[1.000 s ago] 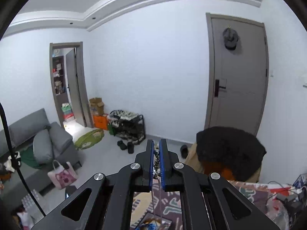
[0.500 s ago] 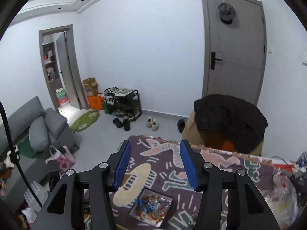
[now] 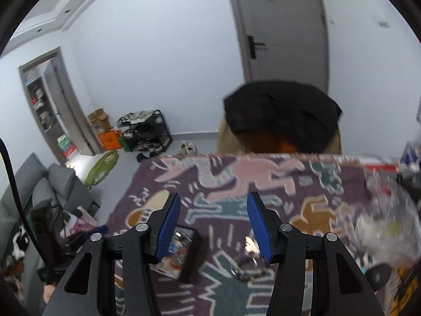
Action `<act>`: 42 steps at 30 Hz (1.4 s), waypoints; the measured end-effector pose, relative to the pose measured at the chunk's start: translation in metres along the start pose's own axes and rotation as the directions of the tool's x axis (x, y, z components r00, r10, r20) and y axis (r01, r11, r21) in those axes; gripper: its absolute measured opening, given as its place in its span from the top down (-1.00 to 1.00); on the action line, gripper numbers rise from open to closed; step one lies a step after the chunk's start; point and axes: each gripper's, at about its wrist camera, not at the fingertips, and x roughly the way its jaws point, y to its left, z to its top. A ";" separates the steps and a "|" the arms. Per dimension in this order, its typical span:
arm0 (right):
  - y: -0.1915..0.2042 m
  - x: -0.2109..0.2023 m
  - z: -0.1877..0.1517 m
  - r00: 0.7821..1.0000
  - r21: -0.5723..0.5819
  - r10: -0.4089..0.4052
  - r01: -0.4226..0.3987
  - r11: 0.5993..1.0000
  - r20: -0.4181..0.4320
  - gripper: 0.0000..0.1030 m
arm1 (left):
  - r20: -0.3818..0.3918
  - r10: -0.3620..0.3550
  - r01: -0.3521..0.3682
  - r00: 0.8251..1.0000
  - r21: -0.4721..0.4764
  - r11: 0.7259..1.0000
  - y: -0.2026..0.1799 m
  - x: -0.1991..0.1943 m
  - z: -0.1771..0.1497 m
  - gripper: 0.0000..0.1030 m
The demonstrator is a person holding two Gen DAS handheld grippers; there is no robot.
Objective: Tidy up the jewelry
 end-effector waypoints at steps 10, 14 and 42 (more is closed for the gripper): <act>-0.062 0.037 -0.055 0.993 0.143 -0.042 0.058 0.988 -0.111 0.20 | -0.044 -0.027 0.032 0.999 0.100 0.995 -0.045 0.028 0.003 -0.64; -0.075 0.062 -0.074 0.982 0.164 -0.070 0.099 0.982 -0.173 0.28 | -0.061 -0.033 0.041 0.998 0.130 0.991 -0.059 0.038 0.004 -0.53; -0.102 0.121 -0.142 0.933 0.096 -0.150 0.191 0.977 -0.326 0.82 | -0.159 -0.026 0.060 0.987 0.209 0.976 -0.108 0.087 0.002 -0.29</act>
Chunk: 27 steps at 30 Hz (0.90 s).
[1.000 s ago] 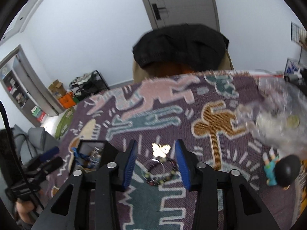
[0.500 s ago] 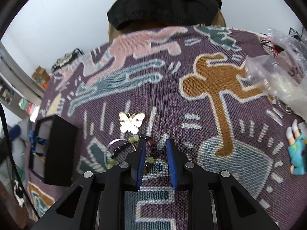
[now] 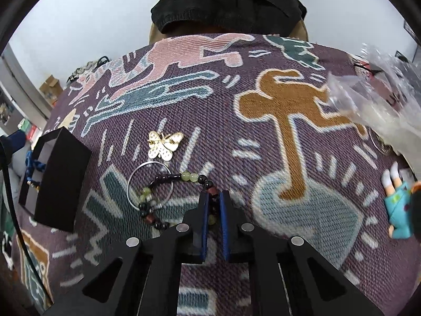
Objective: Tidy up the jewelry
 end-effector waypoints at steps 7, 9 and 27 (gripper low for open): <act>-0.029 -0.034 -0.013 0.995 0.098 0.053 -0.061 0.993 0.080 0.82 | -0.042 -0.004 0.006 0.999 0.040 0.999 -0.020 0.022 0.000 -0.21; -0.037 -0.044 -0.016 0.992 0.119 0.064 -0.076 0.990 0.105 0.82 | -0.054 -0.008 0.011 0.999 0.049 0.999 -0.026 0.028 0.000 -0.14; -0.069 -0.097 -0.024 0.968 0.180 0.082 -0.127 0.975 0.237 0.82 | -0.252 0.042 -0.011 0.967 0.124 0.992 -0.060 0.103 -0.026 0.31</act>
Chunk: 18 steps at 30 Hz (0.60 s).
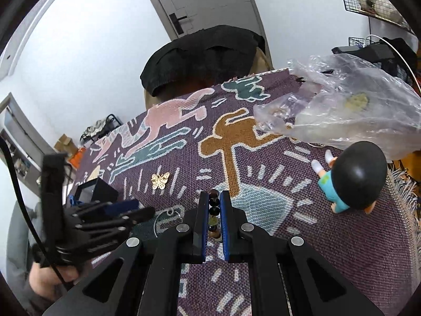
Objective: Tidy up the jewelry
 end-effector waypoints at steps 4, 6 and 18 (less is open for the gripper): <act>-0.005 -0.002 -0.002 1.000 0.007 0.003 -0.003 1.000 0.003 0.82 | -0.015 0.031 -0.031 0.999 0.032 0.999 -0.006 0.007 -0.006 0.33; -0.006 -0.001 -0.004 1.000 0.012 0.008 -0.008 1.000 0.002 0.82 | -0.019 0.041 -0.040 0.999 0.048 0.998 -0.008 0.007 -0.007 0.33; -0.004 0.003 -0.006 0.999 0.023 0.035 -0.035 0.999 0.000 0.82 | -0.001 0.078 -0.077 0.997 0.151 0.986 -0.024 0.001 -0.024 0.98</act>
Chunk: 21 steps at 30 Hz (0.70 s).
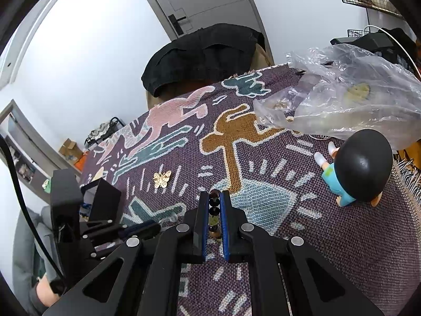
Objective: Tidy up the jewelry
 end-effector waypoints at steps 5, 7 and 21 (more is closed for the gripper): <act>0.001 -0.007 0.000 1.000 -0.005 -0.002 0.002 1.000 0.010 0.82 | 0.042 -0.012 0.013 0.999 -0.026 1.000 0.004 -0.014 0.003 0.99; 0.002 -0.010 0.000 1.000 -0.003 -0.001 0.002 1.000 0.016 0.82 | 0.073 -0.013 0.015 0.997 -0.027 1.000 0.006 -0.026 0.008 0.99; 0.042 -0.028 0.011 0.997 -0.070 0.051 -0.047 0.996 0.063 0.82 | 0.234 0.042 -0.021 0.971 -0.090 0.996 0.046 -0.104 0.020 0.99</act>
